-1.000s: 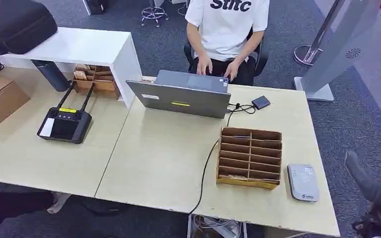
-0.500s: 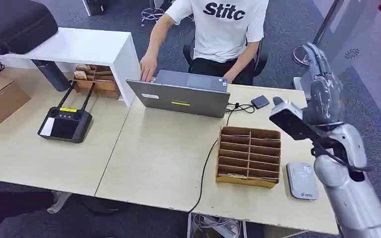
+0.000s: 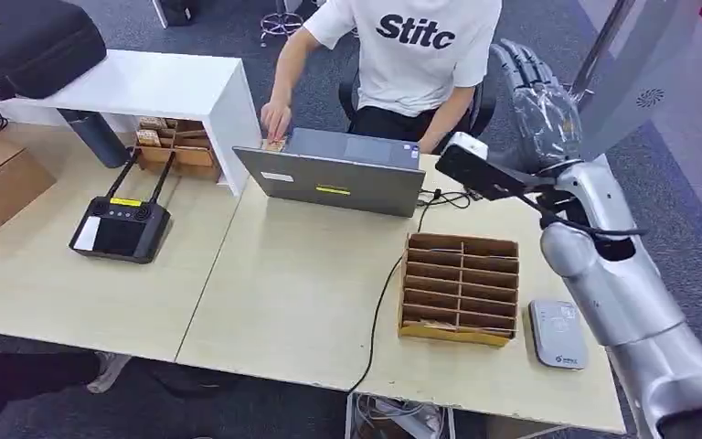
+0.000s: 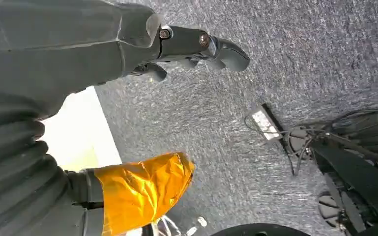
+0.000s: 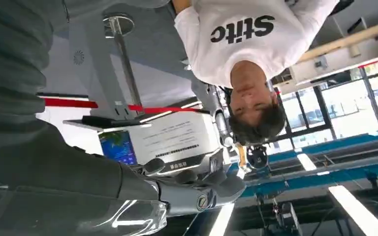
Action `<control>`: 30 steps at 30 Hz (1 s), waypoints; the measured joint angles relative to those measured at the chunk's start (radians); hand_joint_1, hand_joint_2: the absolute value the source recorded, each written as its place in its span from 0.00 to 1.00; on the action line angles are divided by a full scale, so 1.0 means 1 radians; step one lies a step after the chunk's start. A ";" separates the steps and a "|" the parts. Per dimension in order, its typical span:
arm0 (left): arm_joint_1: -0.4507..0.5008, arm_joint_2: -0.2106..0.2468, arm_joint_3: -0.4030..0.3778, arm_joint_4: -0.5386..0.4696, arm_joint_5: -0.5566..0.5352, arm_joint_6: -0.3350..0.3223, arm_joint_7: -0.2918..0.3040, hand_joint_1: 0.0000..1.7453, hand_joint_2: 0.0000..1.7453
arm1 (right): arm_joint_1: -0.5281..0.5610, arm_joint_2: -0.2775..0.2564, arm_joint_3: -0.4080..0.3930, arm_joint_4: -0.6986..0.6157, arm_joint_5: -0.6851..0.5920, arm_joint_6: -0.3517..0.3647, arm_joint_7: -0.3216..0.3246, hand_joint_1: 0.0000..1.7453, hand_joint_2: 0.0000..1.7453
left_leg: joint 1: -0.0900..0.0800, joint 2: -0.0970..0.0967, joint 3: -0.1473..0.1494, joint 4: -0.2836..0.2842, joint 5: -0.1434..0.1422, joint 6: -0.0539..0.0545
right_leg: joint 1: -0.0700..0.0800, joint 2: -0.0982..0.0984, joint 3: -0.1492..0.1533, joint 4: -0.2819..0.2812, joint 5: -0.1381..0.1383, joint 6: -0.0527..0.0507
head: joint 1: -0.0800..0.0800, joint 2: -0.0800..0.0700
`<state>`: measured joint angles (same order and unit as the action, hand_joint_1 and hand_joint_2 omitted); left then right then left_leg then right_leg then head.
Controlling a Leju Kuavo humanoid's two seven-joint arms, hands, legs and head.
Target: Pass the card to the sensor for recognition and then transmit it.
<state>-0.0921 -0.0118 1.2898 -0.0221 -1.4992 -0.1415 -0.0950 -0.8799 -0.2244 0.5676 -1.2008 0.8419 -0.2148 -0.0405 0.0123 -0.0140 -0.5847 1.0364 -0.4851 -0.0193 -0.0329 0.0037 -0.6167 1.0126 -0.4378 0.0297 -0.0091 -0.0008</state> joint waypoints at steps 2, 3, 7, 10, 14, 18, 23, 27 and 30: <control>-0.003 -0.003 -0.010 0.000 0.000 0.000 0.010 0.00 1.00 | -0.038 0.025 0.014 0.052 0.001 0.016 0.012 0.00 1.00 | 0.000 0.000 0.000 0.000 0.000 0.000 | 0.000 0.000 0.000 0.000 0.000 0.000 | 0.000 0.000; -0.004 -0.004 -0.017 0.000 0.000 0.002 0.011 0.00 1.00 | -0.055 0.040 0.019 0.082 -0.004 0.026 0.018 0.00 1.00 | 0.000 0.000 0.000 0.000 0.001 0.000 | 0.000 0.000 0.000 0.000 0.000 0.000 | 0.000 0.000; -0.013 -0.011 -0.023 0.000 0.000 0.004 0.013 0.00 1.00 | -0.095 0.088 0.031 0.173 -0.017 0.051 0.037 0.00 1.00 | 0.000 0.000 0.000 0.000 0.001 0.000 | 0.000 0.000 0.000 0.000 0.000 0.000 | 0.000 0.000; -0.020 -0.014 -0.028 0.000 0.000 0.003 0.014 0.00 1.00 | -0.111 0.115 0.039 0.229 -0.016 0.056 0.040 0.00 1.00 | 0.000 0.000 0.000 0.000 0.001 0.000 | 0.000 0.000 0.000 0.000 0.000 0.000 | 0.000 0.000; -0.021 -0.018 -0.034 0.000 0.000 0.002 0.014 0.00 1.00 | -0.115 0.133 0.046 0.271 -0.016 0.056 0.044 0.00 1.00 | 0.000 0.000 0.000 0.000 0.001 0.000 | 0.000 0.000 0.000 0.000 0.000 0.000 | 0.000 0.000; -0.018 -0.020 -0.039 0.000 0.000 0.002 0.014 0.00 1.00 | -0.114 0.140 0.047 0.292 -0.012 0.055 0.052 0.00 1.00 | 0.000 0.000 0.000 0.000 0.000 0.000 | 0.000 0.000 0.000 0.000 0.000 0.000 | 0.000 0.000; -0.018 -0.022 -0.047 0.000 0.000 0.002 0.010 0.00 1.00 | -0.112 0.140 0.047 0.302 -0.003 0.055 0.056 0.00 1.00 | 0.000 0.000 0.000 0.000 0.000 0.000 | 0.000 0.000 0.000 0.000 0.000 0.000 | 0.000 0.000; -0.018 -0.024 -0.049 0.000 0.000 0.000 0.010 0.00 1.00 | -0.110 0.140 0.046 0.304 -0.001 0.055 0.059 0.00 1.00 | 0.000 0.000 0.000 0.000 0.000 0.000 | 0.000 0.000 0.000 0.000 0.000 0.000 | 0.000 0.000; -0.019 -0.026 -0.049 0.000 0.000 0.000 0.010 0.00 1.00 | -0.109 0.140 0.046 0.304 -0.001 0.055 0.059 0.00 1.00 | 0.000 0.000 0.000 0.000 0.000 0.000 | 0.000 0.000 0.000 0.000 0.000 0.000 | 0.000 0.000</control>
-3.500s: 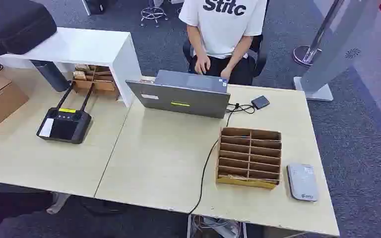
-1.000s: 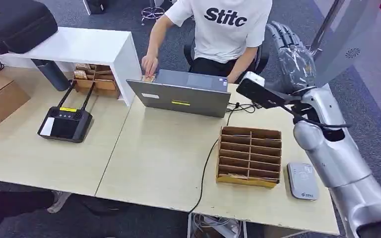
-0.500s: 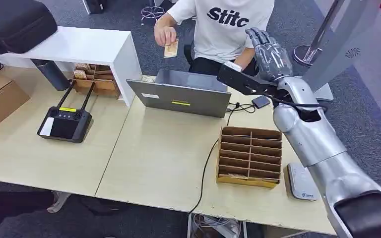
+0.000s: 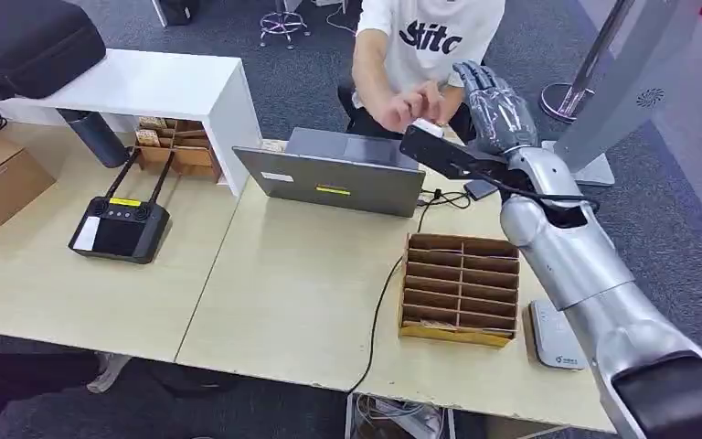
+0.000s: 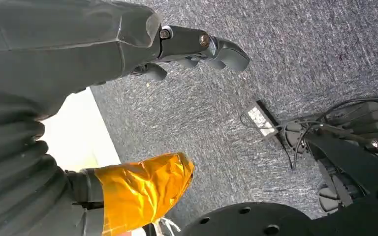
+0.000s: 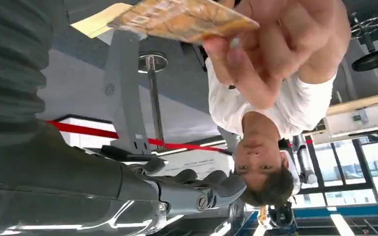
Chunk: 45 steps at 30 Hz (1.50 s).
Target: Pass the card to the sensor for recognition and then transmit it.
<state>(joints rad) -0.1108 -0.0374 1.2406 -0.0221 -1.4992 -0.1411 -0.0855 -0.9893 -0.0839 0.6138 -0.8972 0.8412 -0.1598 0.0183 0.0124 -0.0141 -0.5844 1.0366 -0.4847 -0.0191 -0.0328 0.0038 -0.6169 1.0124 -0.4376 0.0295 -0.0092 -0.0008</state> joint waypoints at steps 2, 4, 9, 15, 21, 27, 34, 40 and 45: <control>0.000 -0.001 0.000 0.000 0.000 -0.001 0.000 0.00 1.00 | 0.000 0.000 0.000 0.000 0.000 0.000 0.000 0.00 1.00 | 0.000 0.000 0.000 0.000 0.000 0.000 | 0.000 0.000 0.000 0.000 0.000 0.000 | 0.000 0.000; 0.000 -0.002 0.000 0.000 0.000 -0.003 0.000 0.00 1.00 | 0.001 0.000 -0.001 0.000 0.003 0.000 0.003 0.00 1.00 | 0.000 0.000 0.000 0.000 0.000 0.000 | 0.000 0.000 0.000 0.000 0.000 0.000 | 0.000 0.000; 0.000 -0.002 -0.002 0.000 0.000 0.003 0.000 0.00 1.00 | 0.008 0.000 -0.007 -0.001 0.014 -0.019 0.014 1.00 1.00 | 0.000 0.000 0.000 0.000 0.000 0.000 | 0.000 0.000 0.000 0.000 0.000 0.000 | 0.000 0.000; 0.000 -0.002 -0.010 0.000 0.000 0.006 -0.002 0.00 1.00 | 0.031 0.000 -0.030 -0.021 0.020 -0.044 0.020 1.00 1.00 | 0.000 0.000 0.000 0.000 0.000 0.000 | 0.000 0.000 0.000 0.000 0.000 0.000 | 0.000 0.000; 0.001 -0.002 -0.018 0.000 0.000 0.006 -0.003 0.00 1.00 | 0.047 0.000 -0.039 -0.032 0.020 -0.053 0.018 1.00 1.00 | 0.000 0.000 0.000 0.000 0.000 0.000 | 0.000 0.000 0.000 0.000 0.000 0.000 | 0.000 0.000; 0.002 -0.002 -0.018 0.000 0.000 0.010 -0.008 0.00 1.00 | 0.056 0.000 -0.055 -0.042 0.012 -0.053 0.011 1.00 1.00 | 0.000 0.000 0.000 0.000 0.000 0.000 | 0.000 0.000 0.000 0.000 0.000 0.000 | 0.000 0.000; 0.004 -0.002 -0.018 0.000 0.000 0.005 -0.015 0.00 1.00 | 0.113 0.000 -0.095 -0.104 -0.091 -0.078 -0.050 1.00 1.00 | 0.000 0.000 0.000 0.000 0.000 0.000 | 0.000 0.000 0.000 0.000 0.000 0.000 | 0.000 0.000; 0.017 -0.002 -0.016 0.000 0.000 0.006 -0.034 0.00 1.00 | 0.217 -0.006 -0.169 -0.236 -0.226 -0.105 -0.114 1.00 1.00 | 0.000 0.000 0.000 0.000 -0.001 0.000 | 0.000 0.000 -0.001 -0.001 0.000 0.000 | 0.000 0.000; 0.038 -0.002 -0.012 0.000 0.000 0.011 -0.049 0.00 1.00 | 0.330 -0.044 -0.246 -0.369 -0.316 -0.126 -0.171 1.00 1.00 | 0.000 0.000 0.000 0.000 -0.001 0.001 | 0.000 0.000 -0.001 -0.001 0.000 0.000 | 0.000 0.000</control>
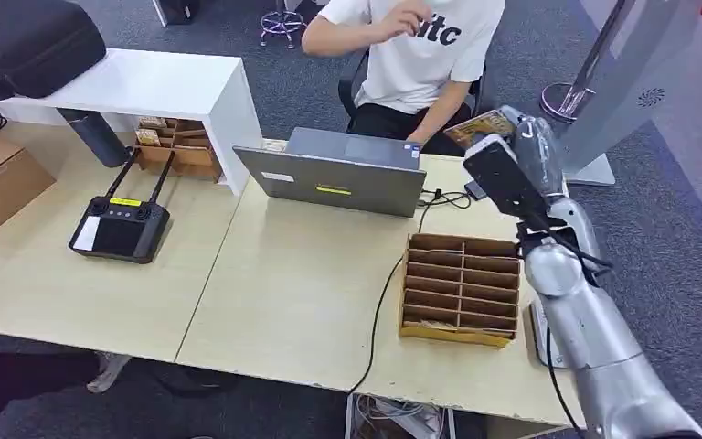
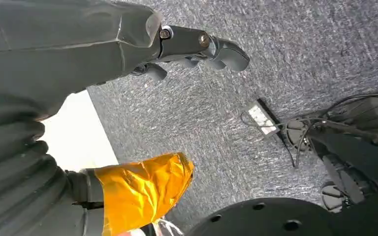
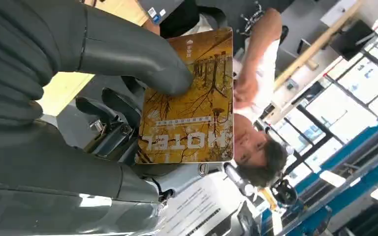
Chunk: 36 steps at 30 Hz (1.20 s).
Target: Pass the card to the sensor for recognition and then transmit it.
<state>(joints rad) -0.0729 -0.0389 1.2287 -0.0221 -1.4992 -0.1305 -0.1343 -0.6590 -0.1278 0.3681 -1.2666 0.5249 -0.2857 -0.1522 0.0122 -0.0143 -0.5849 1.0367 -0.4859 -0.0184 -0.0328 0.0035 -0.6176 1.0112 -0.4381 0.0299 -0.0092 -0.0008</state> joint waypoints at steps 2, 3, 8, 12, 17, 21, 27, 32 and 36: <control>0.006 0.000 0.003 0.000 0.000 -0.001 -0.002 0.00 1.00 | 0.047 -0.019 -0.034 -0.044 -0.018 -0.011 -0.010 1.00 1.00 | 0.000 0.000 0.000 0.000 0.000 0.000 | 0.000 0.000 0.000 0.000 0.000 0.000 | 0.000 0.000; 0.009 0.000 0.006 0.000 0.000 -0.001 -0.003 0.00 1.00 | 0.067 -0.028 -0.050 -0.065 -0.024 -0.018 -0.016 1.00 1.00 | 0.000 0.000 0.000 0.000 0.000 0.000 | 0.000 0.000 0.000 0.000 0.000 0.000 | 0.000 0.000; 0.020 0.000 0.027 0.000 0.002 0.003 -0.007 0.00 1.00 | 0.187 -0.076 -0.158 -0.143 -0.069 -0.050 -0.038 1.00 1.00 | 0.000 0.000 -0.001 0.000 -0.001 0.001 | 0.000 -0.001 0.000 -0.001 0.000 0.000 | 0.000 0.000; 0.026 0.000 0.043 0.000 0.003 0.009 -0.009 0.00 1.00 | 0.268 -0.102 -0.239 -0.169 -0.097 -0.065 -0.040 1.00 1.00 | 0.000 0.000 0.000 0.000 -0.002 0.001 | 0.000 0.000 0.000 -0.001 0.000 0.001 | 0.000 0.000; 0.038 0.000 0.055 0.000 0.005 0.017 -0.011 0.00 1.00 | 0.395 -0.110 -0.346 -0.192 -0.119 -0.063 -0.054 1.00 1.00 | 0.000 0.000 0.000 0.000 -0.003 0.002 | 0.000 0.000 0.000 -0.001 -0.001 0.001 | 0.000 0.000; 0.038 0.000 0.071 0.000 0.008 0.019 -0.028 0.00 1.00 | 0.478 -0.109 -0.401 -0.208 -0.137 -0.052 -0.038 1.00 1.00 | 0.000 0.000 -0.001 0.000 -0.003 0.002 | 0.000 0.000 0.000 -0.001 -0.002 0.002 | 0.000 0.000; 0.039 0.000 0.085 0.000 0.011 0.026 -0.037 0.00 1.00 | 0.587 -0.096 -0.450 -0.212 -0.158 -0.051 -0.022 1.00 1.00 | 0.000 0.000 -0.001 0.000 -0.003 0.002 | 0.000 -0.001 0.001 -0.001 -0.002 0.002 | 0.000 0.000; 0.043 0.000 0.097 0.000 0.016 0.031 -0.036 0.00 1.00 | 0.652 -0.072 -0.471 -0.212 -0.185 -0.049 -0.013 1.00 1.00 | 0.000 0.000 -0.001 0.000 -0.004 0.002 | 0.000 -0.001 0.001 -0.001 -0.003 0.002 | 0.000 0.000; 0.057 -0.002 0.102 0.000 0.019 0.038 -0.036 0.00 1.00 | 0.710 -0.045 -0.475 -0.217 -0.188 -0.050 -0.012 1.00 1.00 | 0.000 0.000 -0.001 0.000 -0.004 0.002 | 0.000 -0.001 0.001 -0.001 -0.003 0.002 | 0.000 0.000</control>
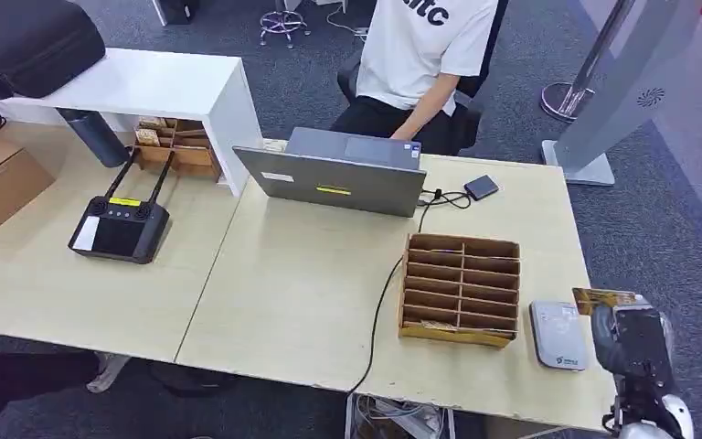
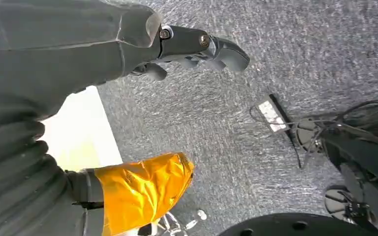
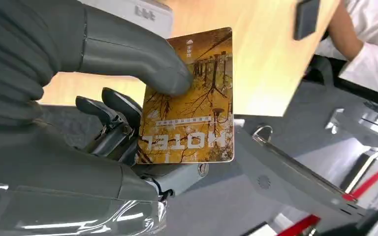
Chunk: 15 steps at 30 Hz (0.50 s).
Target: Pass the card to the sensor for recognition and then transmit it.
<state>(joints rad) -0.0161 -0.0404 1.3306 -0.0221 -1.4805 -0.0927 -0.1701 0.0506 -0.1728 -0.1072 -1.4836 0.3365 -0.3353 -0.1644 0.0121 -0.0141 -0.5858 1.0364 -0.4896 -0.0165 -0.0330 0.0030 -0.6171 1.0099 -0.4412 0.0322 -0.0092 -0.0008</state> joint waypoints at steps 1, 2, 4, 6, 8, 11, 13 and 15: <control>0.002 0.000 0.001 0.000 0.001 0.000 0.000 0.00 1.00 | 0.010 0.006 0.000 -0.003 0.000 0.000 0.000 1.00 1.00 | 0.000 0.000 0.000 0.000 0.000 0.000 | 0.000 0.000 0.000 0.000 0.000 0.000 | 0.000 0.000; 0.004 0.000 0.001 0.000 0.002 0.000 -0.001 0.00 1.00 | 0.019 0.011 0.000 -0.004 0.000 0.000 0.000 1.00 1.00 | 0.000 0.000 0.000 0.000 0.000 0.000 | 0.000 0.000 0.000 0.000 0.000 0.000 | 0.000 0.000; 0.005 -0.001 0.001 0.000 0.006 0.000 -0.003 0.00 1.00 | 0.032 0.019 0.000 -0.006 0.000 0.000 0.000 1.00 1.00 | 0.000 0.000 0.000 0.000 0.000 0.000 | 0.000 0.000 0.000 0.000 0.000 0.000 | 0.000 0.000; 0.005 -0.001 0.001 0.000 0.010 -0.001 -0.006 0.00 1.00 | 0.041 0.024 0.000 -0.005 0.001 0.000 0.003 1.00 1.00 | 0.000 0.000 0.000 0.000 0.000 0.000 | 0.000 0.000 0.000 0.000 0.000 0.000 | 0.000 0.000; 0.005 -0.002 0.001 0.000 0.014 -0.001 -0.009 0.00 1.00 | 0.047 0.029 0.001 -0.005 0.000 0.000 0.009 1.00 1.00 | 0.000 0.000 0.000 0.000 0.000 0.000 | 0.000 0.000 0.000 0.000 0.000 0.000 | 0.000 0.000; 0.006 -0.001 0.001 0.000 0.018 -0.001 -0.010 0.00 1.00 | 0.054 0.035 0.003 0.006 0.000 0.008 0.021 1.00 1.00 | 0.000 0.000 0.000 0.000 0.000 0.000 | 0.000 0.000 0.000 0.000 0.000 0.000 | 0.000 0.000; 0.007 -0.002 0.001 0.000 0.021 0.000 -0.010 0.00 1.00 | 0.060 0.036 0.010 0.017 0.001 0.011 0.028 1.00 1.00 | 0.000 0.000 0.000 0.000 0.000 0.000 | 0.000 0.000 0.000 0.000 0.000 0.000 | 0.000 0.000; 0.009 -0.002 0.001 0.000 0.025 0.001 -0.010 0.00 1.00 | 0.064 0.038 0.016 0.033 0.001 0.011 0.032 1.00 1.00 | 0.000 0.000 0.000 0.000 0.000 0.000 | 0.000 0.000 0.000 0.000 0.000 0.000 | 0.000 0.000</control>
<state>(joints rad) -0.0074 -0.0420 1.3317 -0.0221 -1.4557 -0.0920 -0.1797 0.1142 -0.1347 -0.0912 -1.4504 0.3376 -0.3246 -0.1320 0.0121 -0.0139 -0.5856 1.0364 -0.4898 -0.0162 -0.0330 0.0032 -0.6168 1.0099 -0.4413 0.0322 -0.0092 -0.0008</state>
